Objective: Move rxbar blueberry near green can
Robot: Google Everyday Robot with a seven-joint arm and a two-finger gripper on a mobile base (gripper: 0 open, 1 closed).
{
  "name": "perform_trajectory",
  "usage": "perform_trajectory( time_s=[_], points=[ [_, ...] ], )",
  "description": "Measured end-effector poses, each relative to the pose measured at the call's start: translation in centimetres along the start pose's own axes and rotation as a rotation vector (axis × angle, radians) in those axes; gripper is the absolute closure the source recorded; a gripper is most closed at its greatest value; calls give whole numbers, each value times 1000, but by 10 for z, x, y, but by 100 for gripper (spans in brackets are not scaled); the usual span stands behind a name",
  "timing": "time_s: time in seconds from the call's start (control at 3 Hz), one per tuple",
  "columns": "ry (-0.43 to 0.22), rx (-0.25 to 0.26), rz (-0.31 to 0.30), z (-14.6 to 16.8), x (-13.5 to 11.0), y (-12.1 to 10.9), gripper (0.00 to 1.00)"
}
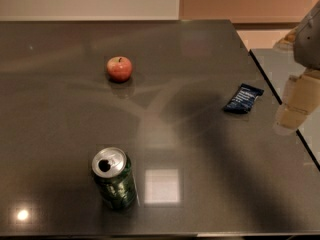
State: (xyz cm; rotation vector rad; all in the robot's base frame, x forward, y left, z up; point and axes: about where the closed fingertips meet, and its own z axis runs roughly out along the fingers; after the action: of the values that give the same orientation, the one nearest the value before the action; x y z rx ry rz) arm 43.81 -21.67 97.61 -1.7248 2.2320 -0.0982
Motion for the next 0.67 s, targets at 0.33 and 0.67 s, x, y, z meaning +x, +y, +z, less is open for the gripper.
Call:
perform_trajectory(
  time_s=[0.33,0.67],
  points=[
    [-4,0,9,0,1,-2,0],
    [-23,-14,48,12,10,-18,0]
  ],
)
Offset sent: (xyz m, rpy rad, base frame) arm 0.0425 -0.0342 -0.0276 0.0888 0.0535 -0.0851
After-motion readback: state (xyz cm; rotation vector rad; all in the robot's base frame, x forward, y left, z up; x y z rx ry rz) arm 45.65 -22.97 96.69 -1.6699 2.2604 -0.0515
